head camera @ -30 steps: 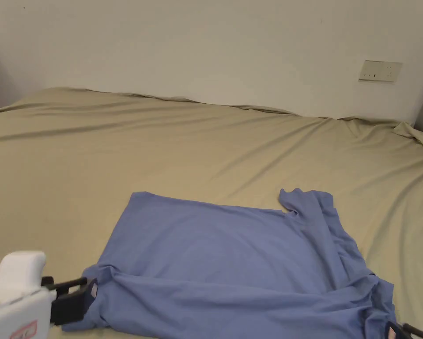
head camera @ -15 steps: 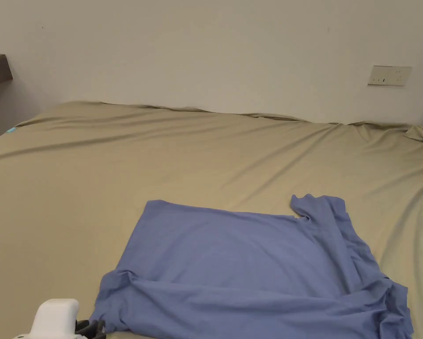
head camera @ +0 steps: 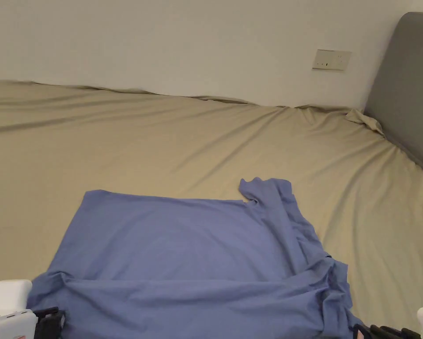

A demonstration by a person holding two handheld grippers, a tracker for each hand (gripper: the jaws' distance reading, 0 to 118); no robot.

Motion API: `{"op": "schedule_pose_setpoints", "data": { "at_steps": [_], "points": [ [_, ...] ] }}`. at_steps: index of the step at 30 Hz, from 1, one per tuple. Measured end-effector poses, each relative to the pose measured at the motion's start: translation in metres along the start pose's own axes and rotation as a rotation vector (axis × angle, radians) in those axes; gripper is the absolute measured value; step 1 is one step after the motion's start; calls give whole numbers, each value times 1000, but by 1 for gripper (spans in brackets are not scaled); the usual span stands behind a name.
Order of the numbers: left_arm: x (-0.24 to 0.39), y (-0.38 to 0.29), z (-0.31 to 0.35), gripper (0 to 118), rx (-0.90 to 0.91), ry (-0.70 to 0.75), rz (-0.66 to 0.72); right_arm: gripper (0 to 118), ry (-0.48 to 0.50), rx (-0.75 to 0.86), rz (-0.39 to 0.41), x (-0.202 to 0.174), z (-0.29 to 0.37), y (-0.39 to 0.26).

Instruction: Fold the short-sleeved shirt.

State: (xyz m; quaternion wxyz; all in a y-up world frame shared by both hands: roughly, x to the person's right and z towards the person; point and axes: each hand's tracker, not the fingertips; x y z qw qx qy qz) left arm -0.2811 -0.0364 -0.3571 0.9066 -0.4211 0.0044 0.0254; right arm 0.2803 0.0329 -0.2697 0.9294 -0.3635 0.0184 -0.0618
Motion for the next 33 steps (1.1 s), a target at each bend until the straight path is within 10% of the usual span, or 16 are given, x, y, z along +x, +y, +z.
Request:
{"op": "schedule_pose_setpoints", "data": {
  "at_steps": [10,12,15,33],
  "points": [
    [-5,0,1,8,-1,-49,31,99,-27,-238,3,26,-119,19],
    [-4,0,1,8,-6,-53,22,79,11,-241,-41,30,-124,17],
    [-2,2,2,8,-11,-52,-19,13,24,-144,-1,25,-109,18],
    [-17,6,91,5,78,-122,-2,13,23,-74,108,10,9,26]
  ]
}}
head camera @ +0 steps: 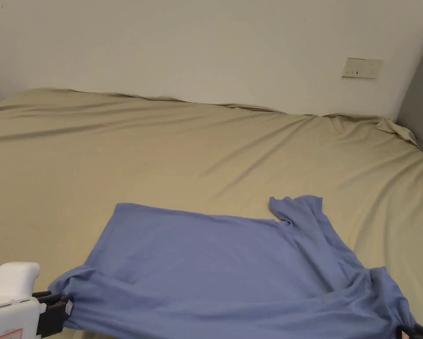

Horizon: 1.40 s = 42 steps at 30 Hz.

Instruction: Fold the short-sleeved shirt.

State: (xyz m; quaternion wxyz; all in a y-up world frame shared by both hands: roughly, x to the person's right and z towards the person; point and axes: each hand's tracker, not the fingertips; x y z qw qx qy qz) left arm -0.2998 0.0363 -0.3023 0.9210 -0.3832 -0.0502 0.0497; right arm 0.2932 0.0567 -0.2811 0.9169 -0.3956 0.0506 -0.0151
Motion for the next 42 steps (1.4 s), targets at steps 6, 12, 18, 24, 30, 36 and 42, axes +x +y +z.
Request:
{"op": "schedule_pose_setpoints", "data": {
  "at_steps": [6,12,18,24,30,36,42],
  "points": [
    [2,-50,41,5,-43,-4,-9,13,5,-61,-32,3,39,-47],
    [4,-110,65,5,-108,-8,22,13,-2,-134,-66,7,58,-103],
    [2,-138,51,5,-152,-9,73,13,-46,-168,-77,11,36,-131],
    [-1,-139,64,59,-162,-2,137,90,-44,-163,-81,9,52,-129],
    [7,-114,115,86,-3,-36,175,91,14,89,-91,-6,112,-94],
    [36,-64,101,70,111,-6,101,37,-13,146,-53,-32,90,-54],
    [51,0,39,0,116,7,62,5,-17,131,-4,-48,43,-19]
  ]
}}
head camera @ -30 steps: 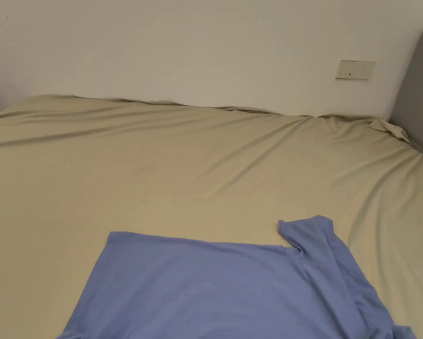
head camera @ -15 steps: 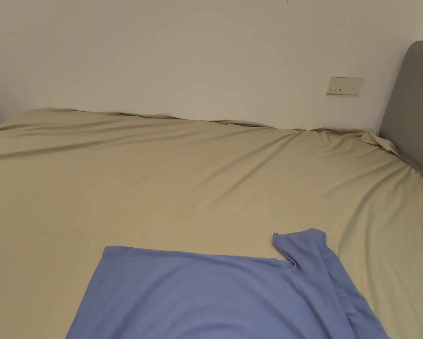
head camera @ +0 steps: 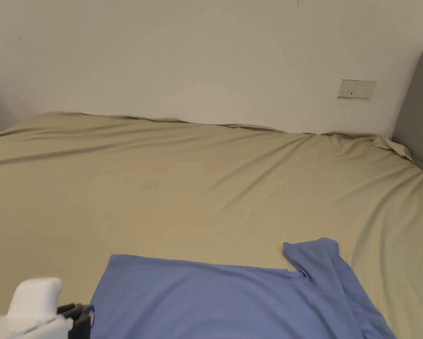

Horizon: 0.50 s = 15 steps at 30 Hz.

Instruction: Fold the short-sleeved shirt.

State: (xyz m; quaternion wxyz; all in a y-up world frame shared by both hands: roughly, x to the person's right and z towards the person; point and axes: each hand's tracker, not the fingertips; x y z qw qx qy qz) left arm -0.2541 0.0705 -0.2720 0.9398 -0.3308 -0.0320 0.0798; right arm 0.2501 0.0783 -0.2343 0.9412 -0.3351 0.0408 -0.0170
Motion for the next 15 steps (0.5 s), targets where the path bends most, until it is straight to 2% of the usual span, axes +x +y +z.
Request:
{"op": "schedule_pose_setpoints", "data": {
  "at_steps": [4,5,6,7,8,11,15],
  "points": [
    [-5,65,-67,1,-13,8,-36,5,21,7,3,2,-24,30],
    [-6,83,-89,11,-58,7,-61,5,19,11,11,2,-31,39],
    [-6,98,-111,32,-83,15,-80,5,16,15,26,3,-37,47],
    [-7,108,-128,70,-92,40,-77,5,14,17,39,4,-41,52],
    [-7,117,-149,87,-140,52,-84,5,10,18,50,6,-47,58],
    [-16,125,-199,87,-210,15,-72,5,6,5,67,12,-62,69],
    [-21,115,-240,87,-330,47,-22,5,-9,-24,66,23,-79,79]
  ]
}}
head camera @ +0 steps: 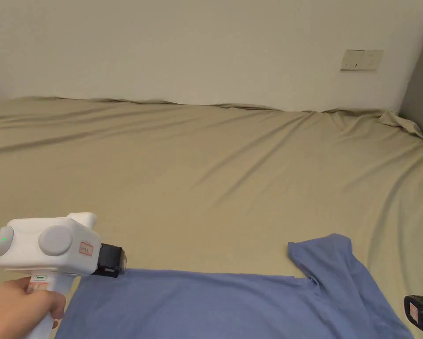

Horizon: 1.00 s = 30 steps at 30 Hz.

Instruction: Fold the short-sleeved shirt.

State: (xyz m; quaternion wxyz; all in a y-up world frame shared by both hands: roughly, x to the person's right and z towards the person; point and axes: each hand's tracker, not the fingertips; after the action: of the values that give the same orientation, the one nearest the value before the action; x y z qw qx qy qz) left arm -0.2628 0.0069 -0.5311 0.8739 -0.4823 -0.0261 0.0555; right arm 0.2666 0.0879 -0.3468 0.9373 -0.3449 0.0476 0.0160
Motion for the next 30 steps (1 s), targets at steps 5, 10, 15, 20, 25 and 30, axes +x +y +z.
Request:
{"op": "schedule_pose_setpoints", "data": {
  "at_steps": [5,10,15,20,25,30],
  "points": [
    [3,-7,-29,87,-52,39,-29,5,-8,-48,-36,22,-24,19],
    [11,-20,-20,62,-61,84,9,19,60,-239,-112,51,-81,50],
    [6,-20,-13,1,-56,25,21,107,-10,-469,-37,55,-176,59],
    [6,-23,-19,1,-56,25,-12,104,-32,-544,-31,45,-229,49],
    [0,-21,-22,1,-50,18,-18,31,-23,-512,-42,38,-219,47],
    [-6,-21,-10,1,-22,-16,26,7,-6,-410,-57,39,-189,53]
  ]
}}
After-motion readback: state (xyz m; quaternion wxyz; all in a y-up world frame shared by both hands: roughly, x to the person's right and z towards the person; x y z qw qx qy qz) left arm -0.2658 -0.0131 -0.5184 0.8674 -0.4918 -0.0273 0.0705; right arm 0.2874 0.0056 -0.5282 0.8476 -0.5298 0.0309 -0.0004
